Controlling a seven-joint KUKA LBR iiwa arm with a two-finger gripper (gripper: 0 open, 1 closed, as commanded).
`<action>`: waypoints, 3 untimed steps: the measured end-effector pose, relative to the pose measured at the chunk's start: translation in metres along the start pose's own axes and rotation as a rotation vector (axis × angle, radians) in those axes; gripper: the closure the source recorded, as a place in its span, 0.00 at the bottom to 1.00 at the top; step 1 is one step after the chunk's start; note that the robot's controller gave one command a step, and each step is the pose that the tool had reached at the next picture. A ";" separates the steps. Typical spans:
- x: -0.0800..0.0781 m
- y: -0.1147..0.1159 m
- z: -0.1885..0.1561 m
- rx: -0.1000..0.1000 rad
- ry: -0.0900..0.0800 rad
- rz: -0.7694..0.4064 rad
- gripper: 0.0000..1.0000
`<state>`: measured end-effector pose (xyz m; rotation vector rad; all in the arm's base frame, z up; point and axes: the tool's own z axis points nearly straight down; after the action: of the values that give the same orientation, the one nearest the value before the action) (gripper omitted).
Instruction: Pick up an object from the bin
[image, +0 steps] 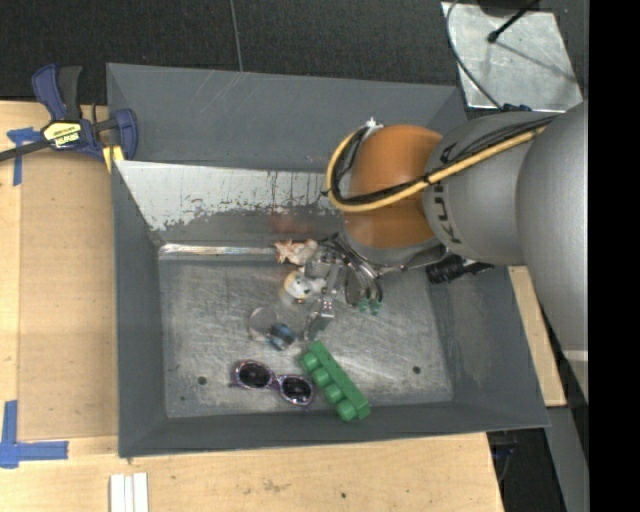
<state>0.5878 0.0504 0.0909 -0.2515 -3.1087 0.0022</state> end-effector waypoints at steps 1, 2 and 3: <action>0.001 -0.003 0.001 0.013 -0.018 -0.218 0.00; 0.006 0.016 0.001 0.028 -0.023 -0.191 0.00; 0.006 0.020 0.002 0.018 -0.028 -0.201 0.00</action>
Offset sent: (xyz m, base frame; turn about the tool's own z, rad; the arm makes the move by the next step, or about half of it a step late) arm -0.0261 0.0926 -0.0209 -0.2129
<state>0.5851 0.0714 0.0888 0.0619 -3.1442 0.0305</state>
